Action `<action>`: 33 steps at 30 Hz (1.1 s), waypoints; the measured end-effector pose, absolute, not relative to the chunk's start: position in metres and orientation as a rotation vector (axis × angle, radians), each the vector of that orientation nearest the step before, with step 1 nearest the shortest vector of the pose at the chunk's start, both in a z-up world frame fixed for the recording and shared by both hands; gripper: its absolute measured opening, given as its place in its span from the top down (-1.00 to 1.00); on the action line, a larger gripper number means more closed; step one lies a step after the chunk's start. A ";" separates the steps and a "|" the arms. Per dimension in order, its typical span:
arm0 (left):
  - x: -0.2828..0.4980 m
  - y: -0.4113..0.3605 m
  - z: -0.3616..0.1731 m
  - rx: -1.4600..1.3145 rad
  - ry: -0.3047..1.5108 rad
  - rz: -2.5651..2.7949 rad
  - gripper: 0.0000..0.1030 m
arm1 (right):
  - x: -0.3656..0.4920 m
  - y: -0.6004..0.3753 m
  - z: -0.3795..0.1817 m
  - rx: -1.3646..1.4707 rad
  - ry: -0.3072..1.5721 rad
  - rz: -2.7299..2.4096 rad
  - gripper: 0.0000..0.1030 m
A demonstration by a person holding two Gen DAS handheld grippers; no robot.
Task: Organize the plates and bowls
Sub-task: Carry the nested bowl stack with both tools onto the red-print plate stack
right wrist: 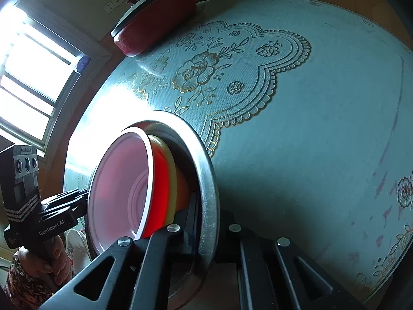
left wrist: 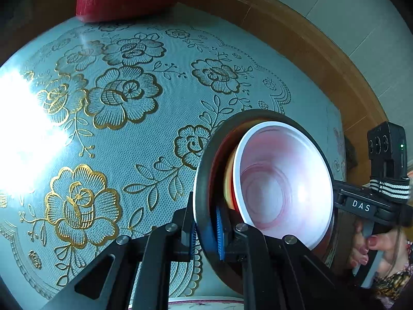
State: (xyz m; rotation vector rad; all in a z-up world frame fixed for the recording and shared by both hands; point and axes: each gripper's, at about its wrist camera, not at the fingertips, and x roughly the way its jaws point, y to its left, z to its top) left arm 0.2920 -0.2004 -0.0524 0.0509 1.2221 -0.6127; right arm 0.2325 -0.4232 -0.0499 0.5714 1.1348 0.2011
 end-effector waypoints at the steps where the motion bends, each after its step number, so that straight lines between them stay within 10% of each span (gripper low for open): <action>1: 0.291 -0.200 -0.051 0.049 1.219 -0.611 0.77 | 0.231 -0.424 -0.050 0.576 1.133 0.203 0.88; 33: 0.229 -0.167 0.026 -0.050 1.082 -0.550 0.83 | 0.190 -0.395 0.011 0.549 1.057 0.258 0.88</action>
